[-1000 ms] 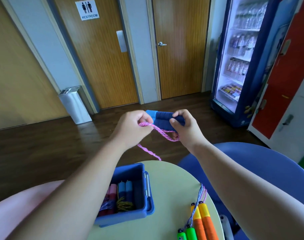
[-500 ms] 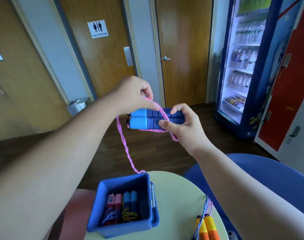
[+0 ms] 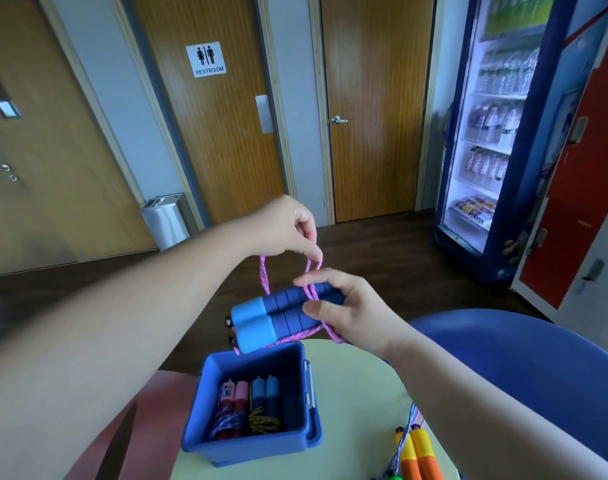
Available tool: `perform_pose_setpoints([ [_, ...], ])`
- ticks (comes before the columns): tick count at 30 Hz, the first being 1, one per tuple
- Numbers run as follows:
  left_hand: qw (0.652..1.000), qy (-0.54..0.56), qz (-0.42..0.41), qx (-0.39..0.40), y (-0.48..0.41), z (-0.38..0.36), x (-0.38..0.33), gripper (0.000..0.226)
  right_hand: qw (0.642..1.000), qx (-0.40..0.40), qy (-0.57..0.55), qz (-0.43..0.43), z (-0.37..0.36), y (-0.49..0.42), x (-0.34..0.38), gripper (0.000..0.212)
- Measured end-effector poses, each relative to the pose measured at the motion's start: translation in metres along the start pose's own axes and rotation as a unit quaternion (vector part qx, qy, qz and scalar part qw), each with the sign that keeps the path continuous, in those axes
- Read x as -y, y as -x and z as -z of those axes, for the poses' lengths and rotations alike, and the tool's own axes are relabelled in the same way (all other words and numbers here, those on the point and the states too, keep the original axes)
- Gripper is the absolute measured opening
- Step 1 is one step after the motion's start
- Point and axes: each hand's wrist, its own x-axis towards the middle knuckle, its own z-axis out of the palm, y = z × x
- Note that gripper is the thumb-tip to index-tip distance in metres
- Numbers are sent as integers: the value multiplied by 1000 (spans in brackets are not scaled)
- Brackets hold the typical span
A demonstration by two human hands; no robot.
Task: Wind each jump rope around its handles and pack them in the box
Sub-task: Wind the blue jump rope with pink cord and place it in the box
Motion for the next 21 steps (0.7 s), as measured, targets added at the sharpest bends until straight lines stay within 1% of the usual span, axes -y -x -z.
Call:
perform_pose_setpoints([
  [2, 1000, -1, 7, 20, 3, -8, 5, 24, 1000, -3, 8, -19, -5, 3, -4, 22],
  [5, 999, 30, 13, 28, 6, -12, 19, 19, 999, -11, -21, -32, -7, 6, -8, 18],
  [8, 990, 129, 37, 32, 13, -10, 35, 8, 997, -27, -62, -38, -5, 5, -10, 17],
  [10, 977, 204, 66, 17, 17, -15, 48, 4, 993, -34, -103, -49, -3, 2, -11, 17],
  [13, 956, 284, 68, -10, 21, -16, 52, 11, 987, -32, -147, -57, -2, -2, -9, 17],
  [14, 956, 285, 70, -10, 20, -16, 47, 11, 985, -24, -165, -51, -3, -3, -7, 17],
  [16, 962, 255, 101, -5, 17, -37, 90, 8, 979, -6, -204, -31, -6, -5, 1, 17],
  [18, 959, 223, 177, -5, 21, -64, 141, 11, 975, -9, -219, -24, -9, -9, 8, 14],
  [19, 956, 203, 213, -26, 28, -80, 150, 11, 974, -19, -225, -24, -11, -13, 11, 12],
  [20, 955, 212, 207, -28, 37, -95, 142, 14, 970, -35, -237, -24, -12, -19, 13, 12],
  [21, 955, 228, 183, -46, 50, -108, 115, 25, 965, -57, -255, -25, -13, -25, 14, 13],
])
